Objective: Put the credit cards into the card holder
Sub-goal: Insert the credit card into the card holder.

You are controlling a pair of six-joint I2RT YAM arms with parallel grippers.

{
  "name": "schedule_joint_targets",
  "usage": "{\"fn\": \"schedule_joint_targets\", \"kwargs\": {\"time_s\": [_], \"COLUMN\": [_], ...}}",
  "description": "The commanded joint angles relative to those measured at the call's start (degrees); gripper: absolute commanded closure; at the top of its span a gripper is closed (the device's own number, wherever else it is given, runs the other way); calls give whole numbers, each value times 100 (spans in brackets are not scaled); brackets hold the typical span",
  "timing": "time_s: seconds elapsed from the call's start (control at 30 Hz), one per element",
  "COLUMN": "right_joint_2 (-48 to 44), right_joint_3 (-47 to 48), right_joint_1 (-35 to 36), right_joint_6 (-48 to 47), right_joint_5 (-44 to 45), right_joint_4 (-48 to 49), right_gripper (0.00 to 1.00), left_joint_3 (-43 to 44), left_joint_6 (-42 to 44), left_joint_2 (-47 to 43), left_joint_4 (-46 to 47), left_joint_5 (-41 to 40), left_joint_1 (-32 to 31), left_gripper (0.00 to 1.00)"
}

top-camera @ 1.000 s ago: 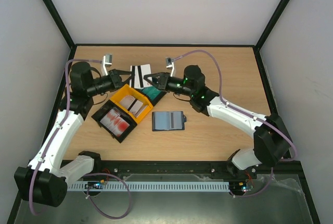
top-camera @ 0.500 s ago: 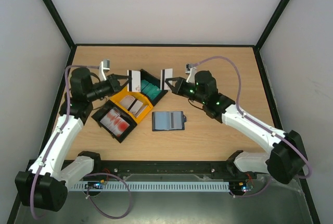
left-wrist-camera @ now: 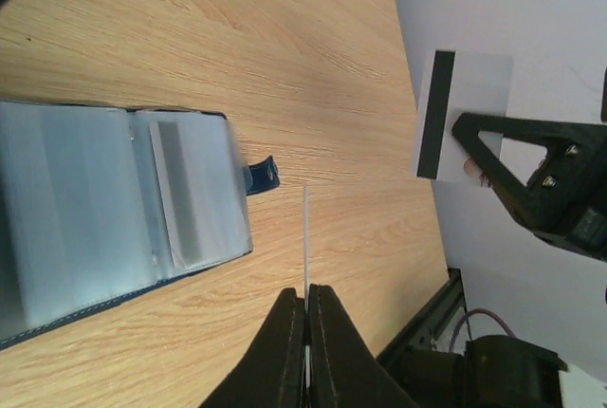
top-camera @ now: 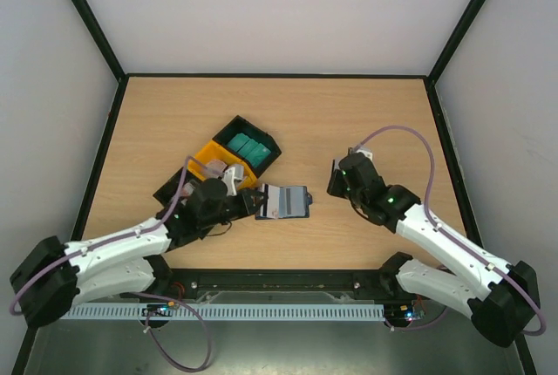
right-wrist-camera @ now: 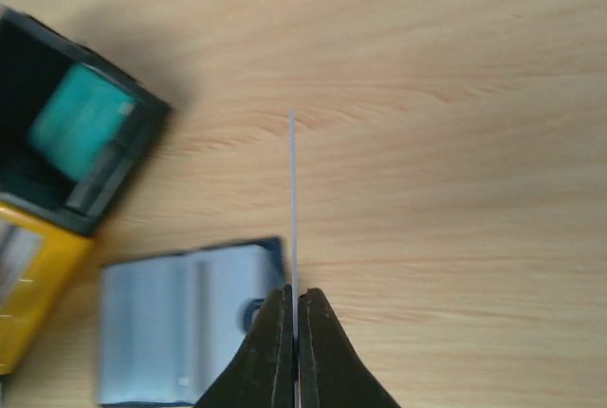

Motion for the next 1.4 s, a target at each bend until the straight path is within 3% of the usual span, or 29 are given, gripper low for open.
{"fn": "schedule_joint_targets", "kwargs": {"time_s": [0.0, 0.2, 0.43, 0.8, 1.37], "right_joint_2": [-95, 368, 804, 1926, 2535], "right_joint_3": [-343, -246, -584, -372, -137], "right_joint_1": [-5, -2, -2, -7, -33], "right_joint_6": [-9, 157, 132, -2, -84], "right_joint_5": [567, 713, -50, -656, -1199], "right_joint_4": [-622, -571, 370, 827, 748], "right_gripper": [98, 98, 98, 98, 98], "left_joint_3": [-224, -111, 265, 305, 257], "left_joint_6": [-564, -961, -942, -542, -644], "left_joint_2": [620, 1750, 2750, 2964, 3635], "left_joint_4": [1378, 2038, 2148, 2034, 2784], "left_joint_5": [-1205, -1310, -1340, -1019, -354], "left_joint_1": [-478, -546, -500, 92, 132], "left_gripper": [98, 98, 98, 98, 98]}}
